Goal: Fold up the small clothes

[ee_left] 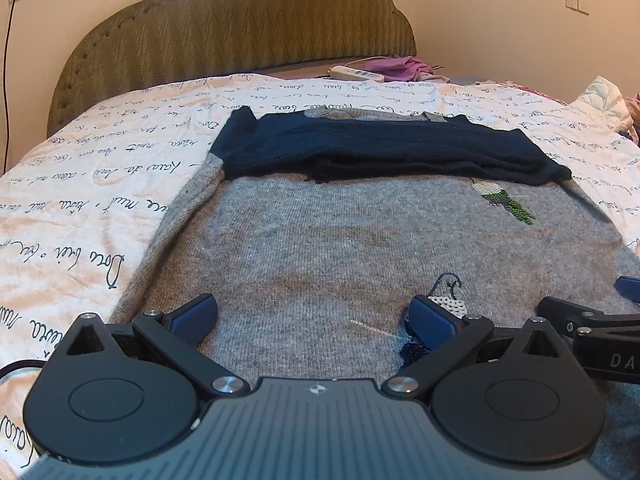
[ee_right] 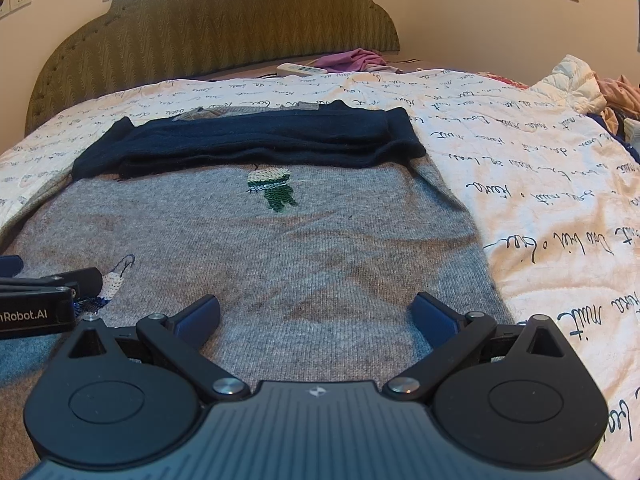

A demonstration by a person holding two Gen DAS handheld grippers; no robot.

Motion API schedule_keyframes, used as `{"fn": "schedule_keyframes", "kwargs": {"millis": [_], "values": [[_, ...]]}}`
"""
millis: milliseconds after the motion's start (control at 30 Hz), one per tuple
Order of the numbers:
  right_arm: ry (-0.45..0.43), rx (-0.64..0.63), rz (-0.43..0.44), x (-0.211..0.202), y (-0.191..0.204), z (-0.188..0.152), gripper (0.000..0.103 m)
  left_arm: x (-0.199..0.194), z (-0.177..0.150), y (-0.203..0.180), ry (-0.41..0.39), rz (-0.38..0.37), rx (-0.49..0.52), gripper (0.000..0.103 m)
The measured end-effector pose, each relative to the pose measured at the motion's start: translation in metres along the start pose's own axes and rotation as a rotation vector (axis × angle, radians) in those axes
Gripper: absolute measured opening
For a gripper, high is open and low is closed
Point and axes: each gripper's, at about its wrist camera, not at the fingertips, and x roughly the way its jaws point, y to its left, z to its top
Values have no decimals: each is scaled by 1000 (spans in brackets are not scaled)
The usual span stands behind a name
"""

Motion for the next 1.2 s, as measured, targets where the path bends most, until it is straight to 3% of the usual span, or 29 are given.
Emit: {"fn": "schedule_keyframes", "kwargs": {"millis": [200,433,567,867,1200], "values": [[59,10,26,-3,-4,7,103,0,8,5,72,-27,17,103],[80,-50,53,-15,-5,5,103,-32,1,4,59,-12,11,103],[53,-100,35,-40,1,3,103,-57,-7,5,68,-59,1,103],[32,-133,35,-87,6,0,103,-89,-20,2,61,-48,5,103],[81,-67,74,-99,-4,-15,103,-105,-33,9,77,-38,1,103]]}}
